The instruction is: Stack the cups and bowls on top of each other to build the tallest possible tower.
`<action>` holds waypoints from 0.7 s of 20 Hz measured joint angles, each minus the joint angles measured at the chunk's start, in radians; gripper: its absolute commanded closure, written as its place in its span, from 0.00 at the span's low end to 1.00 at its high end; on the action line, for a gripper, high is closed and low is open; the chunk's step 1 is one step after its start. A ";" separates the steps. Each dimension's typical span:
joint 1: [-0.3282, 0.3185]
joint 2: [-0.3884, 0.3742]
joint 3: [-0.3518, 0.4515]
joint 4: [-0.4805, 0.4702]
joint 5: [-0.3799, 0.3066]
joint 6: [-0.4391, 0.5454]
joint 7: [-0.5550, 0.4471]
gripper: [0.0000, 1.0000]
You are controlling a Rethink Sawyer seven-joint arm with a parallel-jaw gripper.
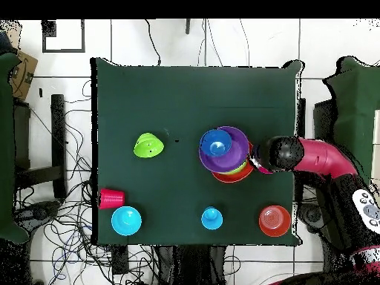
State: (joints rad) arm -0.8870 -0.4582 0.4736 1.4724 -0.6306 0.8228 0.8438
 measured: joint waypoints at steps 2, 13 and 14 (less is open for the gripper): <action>-0.013 0.000 0.000 0.011 0.000 -0.005 0.000 0.00; -0.040 0.000 0.007 0.042 0.000 -0.018 0.000 0.00; -0.039 0.000 0.007 0.042 0.000 -0.019 0.000 0.00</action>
State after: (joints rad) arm -0.9262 -0.4584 0.4809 1.5149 -0.6309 0.8041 0.8438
